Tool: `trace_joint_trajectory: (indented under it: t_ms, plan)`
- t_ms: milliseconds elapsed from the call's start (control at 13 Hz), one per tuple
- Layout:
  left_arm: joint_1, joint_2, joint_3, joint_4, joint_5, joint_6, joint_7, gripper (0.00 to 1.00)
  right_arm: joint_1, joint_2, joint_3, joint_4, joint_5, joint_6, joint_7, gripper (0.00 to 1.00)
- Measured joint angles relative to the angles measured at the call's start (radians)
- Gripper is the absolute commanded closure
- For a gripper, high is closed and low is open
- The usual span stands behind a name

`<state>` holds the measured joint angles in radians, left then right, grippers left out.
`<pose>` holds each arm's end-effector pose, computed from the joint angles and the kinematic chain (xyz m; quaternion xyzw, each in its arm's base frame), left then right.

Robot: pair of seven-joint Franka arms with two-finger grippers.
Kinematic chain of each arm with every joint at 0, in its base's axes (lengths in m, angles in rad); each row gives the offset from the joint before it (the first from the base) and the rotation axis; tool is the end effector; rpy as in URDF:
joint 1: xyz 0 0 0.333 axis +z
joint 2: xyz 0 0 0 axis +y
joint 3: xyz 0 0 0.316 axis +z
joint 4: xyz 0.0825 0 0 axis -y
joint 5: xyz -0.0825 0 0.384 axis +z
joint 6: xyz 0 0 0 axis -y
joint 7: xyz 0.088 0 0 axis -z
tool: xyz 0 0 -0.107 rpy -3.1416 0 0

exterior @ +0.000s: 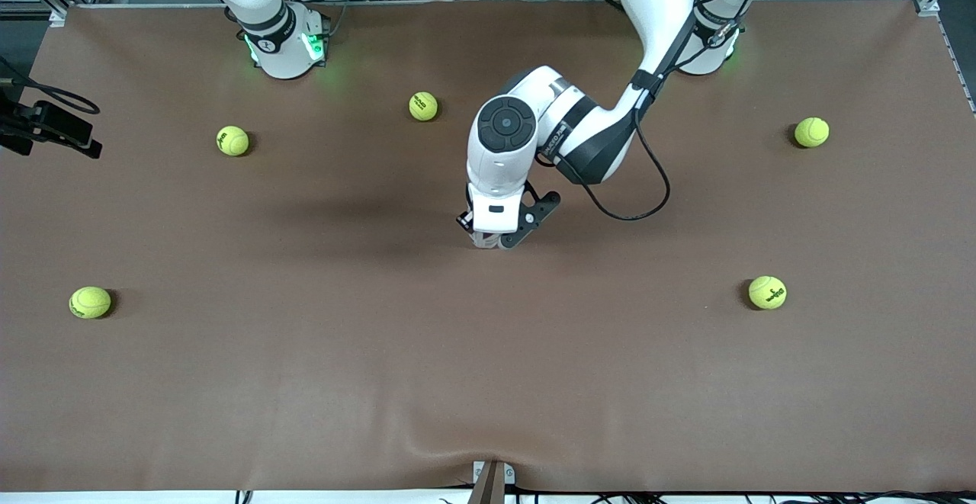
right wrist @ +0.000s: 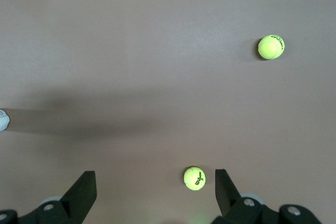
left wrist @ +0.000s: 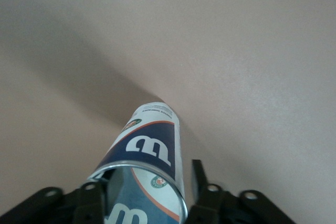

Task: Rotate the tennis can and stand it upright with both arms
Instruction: 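Rotate the can upright with the left gripper and lower it onto the table, then open the left gripper and withdraw it from the upright can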

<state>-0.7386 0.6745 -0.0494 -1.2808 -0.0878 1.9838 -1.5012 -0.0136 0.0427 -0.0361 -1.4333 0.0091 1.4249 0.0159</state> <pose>0.5240 -0.5222 0.3571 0.9274 0.3696 -0.0448 0.0363 0.5522 -0.0259 0.6523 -0.9991 0.0322 0.0255 0.0042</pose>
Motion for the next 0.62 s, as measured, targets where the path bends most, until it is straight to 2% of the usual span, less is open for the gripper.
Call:
trace_joint_trajectory:
  t_ms: [308,615]
  plan:
    - [0.001,-0.024,0.001,0.036,0.001,0.001,0.002,0.00,0.000,0.000,0.000,0.000,0.000,0.000,0.000,0.00]
    - [0.013,-0.144,0.045,0.050,0.005,-0.006,0.030,0.00,0.000,0.000,0.000,0.000,0.000,0.000,0.000,0.00]
